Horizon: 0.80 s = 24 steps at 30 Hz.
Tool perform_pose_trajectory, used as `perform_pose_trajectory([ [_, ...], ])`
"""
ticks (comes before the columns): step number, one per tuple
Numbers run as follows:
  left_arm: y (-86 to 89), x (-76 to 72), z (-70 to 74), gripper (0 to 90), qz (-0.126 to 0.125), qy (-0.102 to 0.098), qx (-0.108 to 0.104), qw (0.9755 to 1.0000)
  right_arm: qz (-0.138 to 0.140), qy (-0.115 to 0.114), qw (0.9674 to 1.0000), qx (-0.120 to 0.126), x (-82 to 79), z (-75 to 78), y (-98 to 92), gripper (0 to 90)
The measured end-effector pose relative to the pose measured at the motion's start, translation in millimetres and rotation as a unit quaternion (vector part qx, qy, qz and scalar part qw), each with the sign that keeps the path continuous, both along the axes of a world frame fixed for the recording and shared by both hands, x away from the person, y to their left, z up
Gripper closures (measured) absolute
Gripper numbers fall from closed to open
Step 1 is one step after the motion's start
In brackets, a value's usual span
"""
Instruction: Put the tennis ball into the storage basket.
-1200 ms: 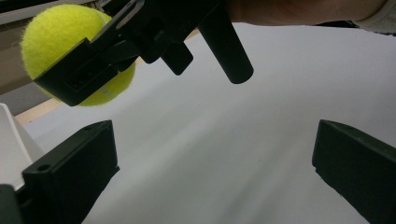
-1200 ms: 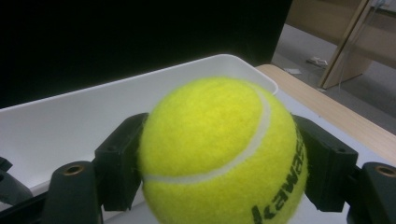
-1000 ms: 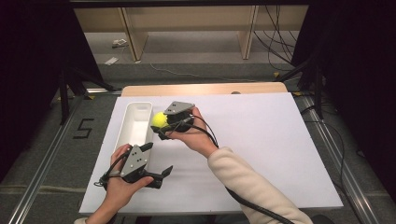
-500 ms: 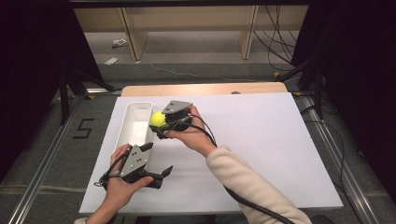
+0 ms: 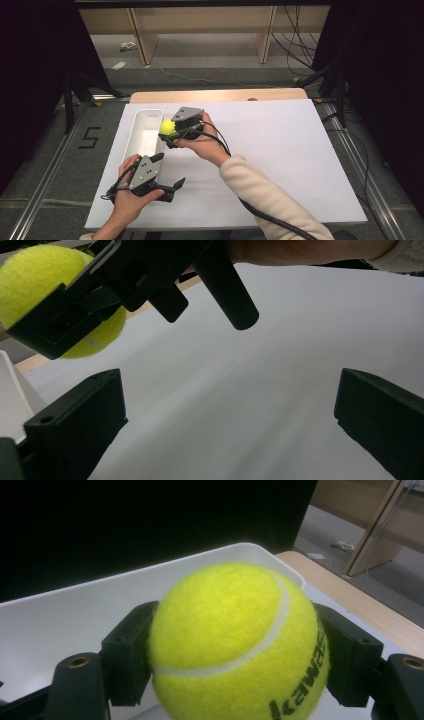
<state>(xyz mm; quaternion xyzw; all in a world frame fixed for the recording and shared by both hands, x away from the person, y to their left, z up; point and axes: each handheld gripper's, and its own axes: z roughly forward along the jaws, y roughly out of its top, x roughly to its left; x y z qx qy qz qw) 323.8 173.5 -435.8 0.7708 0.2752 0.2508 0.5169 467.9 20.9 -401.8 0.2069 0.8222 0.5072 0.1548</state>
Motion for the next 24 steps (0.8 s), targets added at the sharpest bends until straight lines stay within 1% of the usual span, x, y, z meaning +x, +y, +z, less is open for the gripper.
perform_pose_trajectory([
  [16,-0.3,0.0,-0.2,0.0,0.000,0.001,0.000,1.0000,0.007,0.002,1.0000,-0.003,0.5,0.7,9.0,26.8],
  [24,-0.3,0.0,-0.2,0.0,-0.001,0.001,0.000,1.0000,0.007,0.003,1.0000,-0.005,1.2,-0.4,9.4,26.8],
])
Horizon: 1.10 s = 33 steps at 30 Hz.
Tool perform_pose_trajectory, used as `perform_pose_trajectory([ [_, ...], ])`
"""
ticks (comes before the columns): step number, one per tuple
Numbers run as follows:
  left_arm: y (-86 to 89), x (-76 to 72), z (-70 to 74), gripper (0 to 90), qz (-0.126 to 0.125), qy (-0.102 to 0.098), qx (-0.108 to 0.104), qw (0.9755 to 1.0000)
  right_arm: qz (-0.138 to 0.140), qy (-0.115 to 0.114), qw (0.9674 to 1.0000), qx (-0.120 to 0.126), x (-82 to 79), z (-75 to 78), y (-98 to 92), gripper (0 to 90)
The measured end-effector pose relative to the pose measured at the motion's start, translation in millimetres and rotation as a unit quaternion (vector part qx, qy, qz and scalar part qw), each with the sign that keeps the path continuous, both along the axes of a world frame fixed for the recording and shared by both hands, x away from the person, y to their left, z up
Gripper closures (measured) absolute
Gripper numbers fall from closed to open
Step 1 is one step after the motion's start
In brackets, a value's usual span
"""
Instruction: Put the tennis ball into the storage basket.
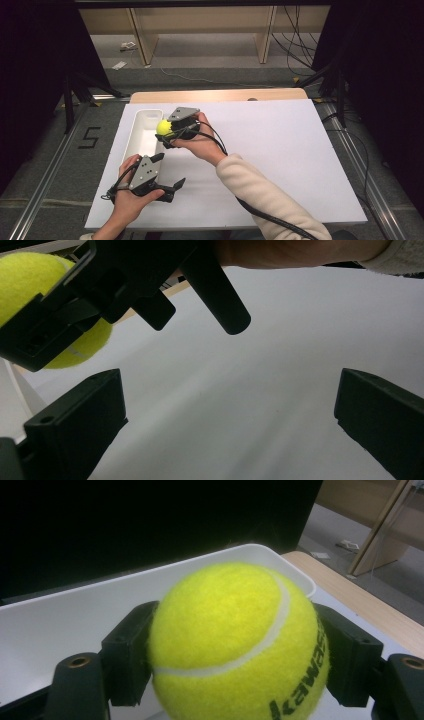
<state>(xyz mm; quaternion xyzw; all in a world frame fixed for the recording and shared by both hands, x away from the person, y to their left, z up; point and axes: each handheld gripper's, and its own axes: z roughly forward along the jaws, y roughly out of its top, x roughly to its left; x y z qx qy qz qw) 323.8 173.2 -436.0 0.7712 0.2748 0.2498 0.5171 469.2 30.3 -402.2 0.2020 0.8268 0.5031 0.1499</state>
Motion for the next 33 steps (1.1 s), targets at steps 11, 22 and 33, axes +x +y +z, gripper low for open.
perform_pose_trajectory([
  [11,-0.7,-0.4,0.7,0.0,-0.001,-0.003,0.001,1.0000,-0.001,-0.001,1.0000,0.003,1.9,4.0,1.8,26.8],
  [22,-0.5,-0.3,0.5,0.0,-0.001,-0.001,-0.001,1.0000,0.001,-0.003,1.0000,0.006,4.7,11.8,6.4,26.9],
  [33,-0.8,-0.7,0.6,0.0,-0.002,-0.001,0.000,1.0000,0.005,0.001,1.0000,0.008,7.4,11.8,12.9,26.9],
])
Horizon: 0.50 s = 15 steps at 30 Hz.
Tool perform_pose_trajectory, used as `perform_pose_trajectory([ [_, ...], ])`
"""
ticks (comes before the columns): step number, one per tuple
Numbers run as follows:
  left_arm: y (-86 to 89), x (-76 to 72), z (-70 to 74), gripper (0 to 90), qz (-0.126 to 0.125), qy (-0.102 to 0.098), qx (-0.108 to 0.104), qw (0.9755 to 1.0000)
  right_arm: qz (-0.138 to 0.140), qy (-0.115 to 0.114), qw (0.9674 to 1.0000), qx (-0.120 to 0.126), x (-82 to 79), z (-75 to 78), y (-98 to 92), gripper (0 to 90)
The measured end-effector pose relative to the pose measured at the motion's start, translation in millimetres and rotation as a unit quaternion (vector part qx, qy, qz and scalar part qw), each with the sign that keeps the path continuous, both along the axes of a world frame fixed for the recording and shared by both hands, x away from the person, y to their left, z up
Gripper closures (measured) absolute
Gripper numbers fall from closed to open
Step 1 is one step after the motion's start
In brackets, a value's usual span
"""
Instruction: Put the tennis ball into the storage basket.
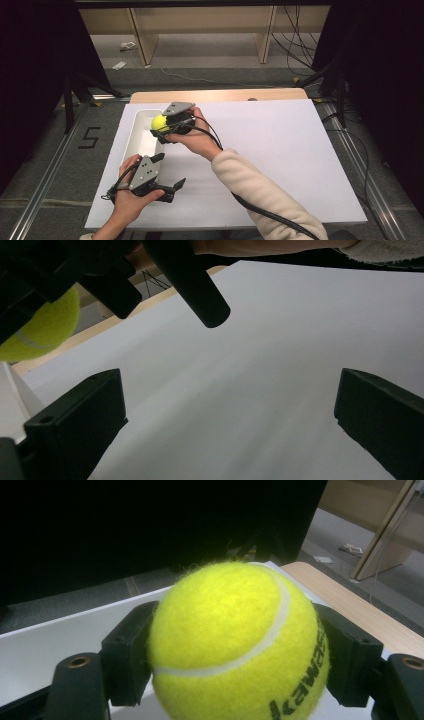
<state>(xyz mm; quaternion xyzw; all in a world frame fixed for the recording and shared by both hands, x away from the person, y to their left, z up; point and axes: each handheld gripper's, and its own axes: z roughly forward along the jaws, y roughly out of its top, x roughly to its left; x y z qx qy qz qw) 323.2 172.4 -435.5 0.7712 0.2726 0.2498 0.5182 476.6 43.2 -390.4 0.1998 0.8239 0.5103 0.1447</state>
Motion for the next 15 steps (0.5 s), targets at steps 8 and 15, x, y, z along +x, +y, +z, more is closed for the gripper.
perform_pose_trajectory([
  [8,0.3,-0.1,0.1,0.0,0.000,0.000,-0.002,1.0000,0.006,0.000,1.0000,0.002,0.7,1.1,6.0,26.9],
  [15,0.2,0.0,0.0,0.0,0.000,0.000,-0.001,1.0000,0.006,0.002,1.0000,0.001,1.0,0.3,9.3,26.9],
])
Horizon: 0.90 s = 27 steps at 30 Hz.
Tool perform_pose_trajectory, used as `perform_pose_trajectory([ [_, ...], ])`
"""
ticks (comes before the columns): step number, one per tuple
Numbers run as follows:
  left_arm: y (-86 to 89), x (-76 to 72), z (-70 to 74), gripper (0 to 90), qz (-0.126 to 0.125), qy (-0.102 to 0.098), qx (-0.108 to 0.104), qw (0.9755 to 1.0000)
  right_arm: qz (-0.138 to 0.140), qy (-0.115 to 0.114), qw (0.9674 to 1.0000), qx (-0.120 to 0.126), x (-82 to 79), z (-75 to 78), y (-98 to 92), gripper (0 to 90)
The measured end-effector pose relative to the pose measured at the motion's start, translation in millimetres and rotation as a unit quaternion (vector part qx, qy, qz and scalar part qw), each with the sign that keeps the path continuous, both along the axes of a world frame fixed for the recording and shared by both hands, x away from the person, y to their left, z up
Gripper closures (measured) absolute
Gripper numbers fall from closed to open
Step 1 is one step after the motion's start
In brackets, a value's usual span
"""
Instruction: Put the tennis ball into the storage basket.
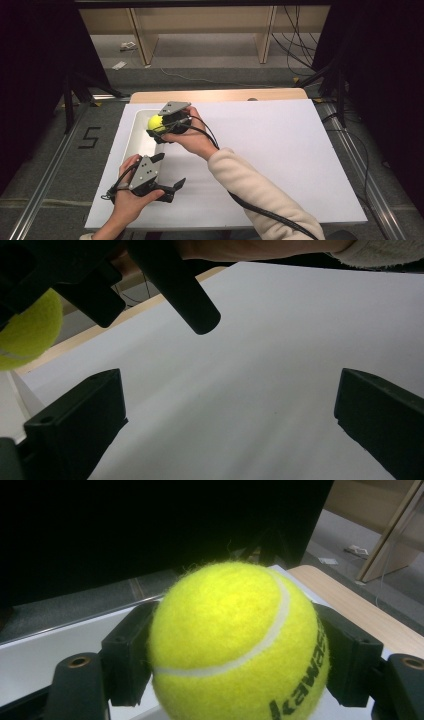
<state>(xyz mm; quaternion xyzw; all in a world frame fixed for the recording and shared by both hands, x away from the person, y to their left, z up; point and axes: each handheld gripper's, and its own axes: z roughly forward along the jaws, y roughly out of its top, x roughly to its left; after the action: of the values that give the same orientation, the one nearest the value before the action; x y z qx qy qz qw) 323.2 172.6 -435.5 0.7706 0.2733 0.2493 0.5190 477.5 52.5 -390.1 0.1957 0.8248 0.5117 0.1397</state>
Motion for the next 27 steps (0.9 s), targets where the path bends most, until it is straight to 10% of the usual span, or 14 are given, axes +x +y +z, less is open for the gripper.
perform_pose_trajectory([
  [27,-0.7,-0.5,0.5,0.0,-0.002,-0.001,0.002,1.0000,0.005,0.006,1.0000,0.000,0.5,2.9,11.8,26.9],
])
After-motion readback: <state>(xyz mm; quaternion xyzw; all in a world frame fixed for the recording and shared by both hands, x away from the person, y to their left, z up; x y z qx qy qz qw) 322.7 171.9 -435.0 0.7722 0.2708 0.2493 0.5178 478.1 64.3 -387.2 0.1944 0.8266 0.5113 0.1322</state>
